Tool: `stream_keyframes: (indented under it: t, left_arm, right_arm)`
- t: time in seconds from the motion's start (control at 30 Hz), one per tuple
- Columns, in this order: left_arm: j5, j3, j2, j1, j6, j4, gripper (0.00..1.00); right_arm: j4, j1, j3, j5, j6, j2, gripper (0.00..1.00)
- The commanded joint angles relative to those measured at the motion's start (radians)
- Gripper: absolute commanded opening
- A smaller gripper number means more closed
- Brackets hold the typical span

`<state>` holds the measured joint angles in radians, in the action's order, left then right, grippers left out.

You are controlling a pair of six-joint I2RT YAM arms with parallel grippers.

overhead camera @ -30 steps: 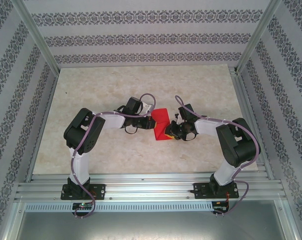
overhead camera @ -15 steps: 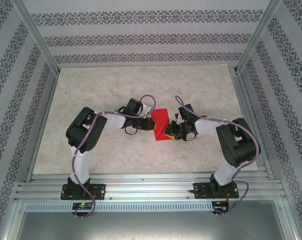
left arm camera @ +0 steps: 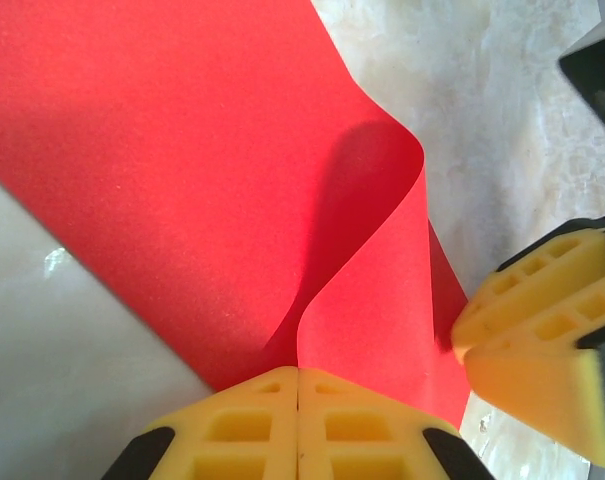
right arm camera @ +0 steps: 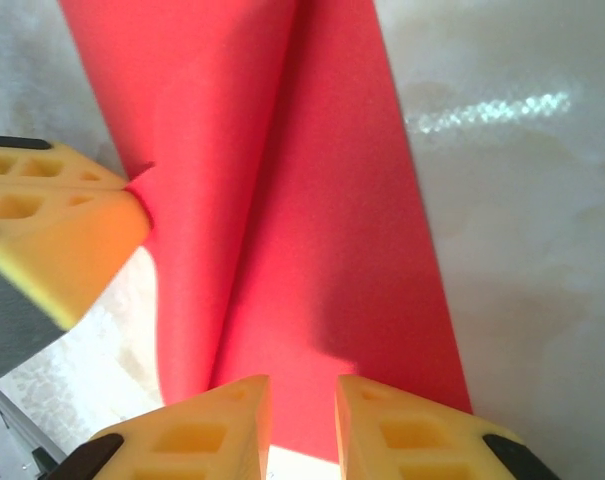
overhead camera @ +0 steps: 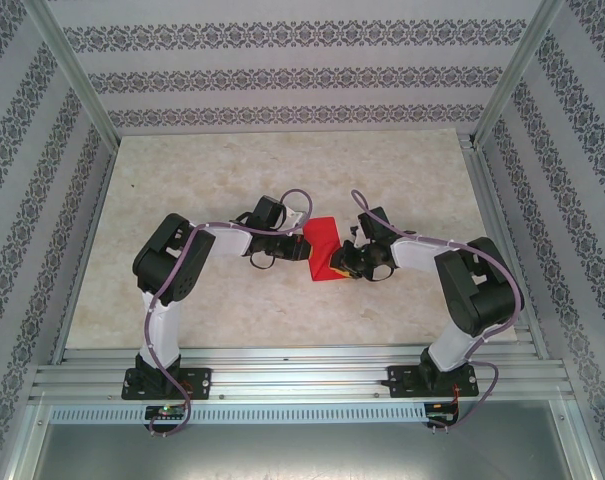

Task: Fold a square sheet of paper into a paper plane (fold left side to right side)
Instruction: Fold the triangle a second time at the center of the table.

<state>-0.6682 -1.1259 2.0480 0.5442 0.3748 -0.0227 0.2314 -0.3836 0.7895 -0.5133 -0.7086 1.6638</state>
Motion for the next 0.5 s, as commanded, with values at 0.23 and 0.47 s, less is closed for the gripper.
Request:
stream_keyframes:
  t: [0.23,0.47]
  left_arm:
    - [0.031,-0.024,0.052,0.015,-0.034,0.022,0.09]
    - [0.034,-0.027,0.055,0.016,-0.044,0.034,0.1]
  right_arm:
    - [-0.084,-0.017,0.077,-0.043,-0.05,-0.047,0.23]
    - [-0.133,-0.041,0.125,-0.04,-0.066,0.044,0.23]
